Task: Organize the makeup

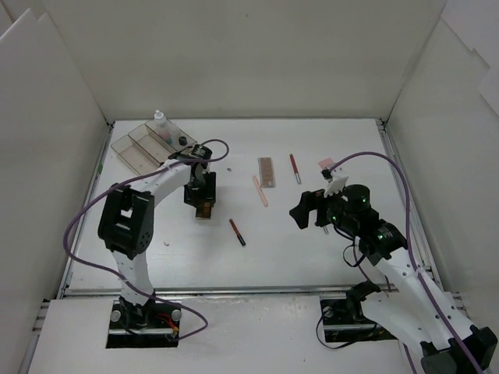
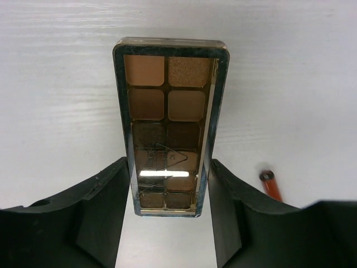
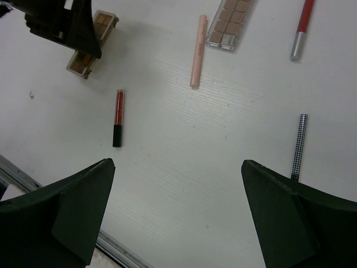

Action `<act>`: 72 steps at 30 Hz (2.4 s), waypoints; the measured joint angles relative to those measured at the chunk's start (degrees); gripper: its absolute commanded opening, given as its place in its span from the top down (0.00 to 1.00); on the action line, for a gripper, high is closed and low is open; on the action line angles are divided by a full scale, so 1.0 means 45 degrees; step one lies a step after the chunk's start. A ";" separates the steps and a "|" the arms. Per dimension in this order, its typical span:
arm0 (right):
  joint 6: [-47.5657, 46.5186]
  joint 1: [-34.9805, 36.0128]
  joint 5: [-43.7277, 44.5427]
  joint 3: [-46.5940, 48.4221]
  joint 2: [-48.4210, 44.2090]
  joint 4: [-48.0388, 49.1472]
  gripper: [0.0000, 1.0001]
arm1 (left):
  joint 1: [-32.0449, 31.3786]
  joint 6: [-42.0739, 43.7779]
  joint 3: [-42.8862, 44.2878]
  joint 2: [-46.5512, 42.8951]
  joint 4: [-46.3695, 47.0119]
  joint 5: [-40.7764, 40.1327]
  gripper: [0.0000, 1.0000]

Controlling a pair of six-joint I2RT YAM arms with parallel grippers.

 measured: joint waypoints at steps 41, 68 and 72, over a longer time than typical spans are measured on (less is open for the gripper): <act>0.0058 0.0000 0.0903 0.0005 -0.0384 -0.0597 0.04 | 0.6237 -0.4590 0.6329 0.3036 0.2817 0.0913 0.40; 0.0559 0.0000 0.2254 0.2710 0.4031 -0.0928 0.11 | 0.1671 -0.1588 -0.0253 -0.4979 0.2132 -0.0005 0.36; 0.0787 -0.0005 0.2900 0.3449 0.5537 -0.0816 0.12 | 0.1564 -0.1399 -0.1928 -0.6091 0.1666 -0.0257 0.28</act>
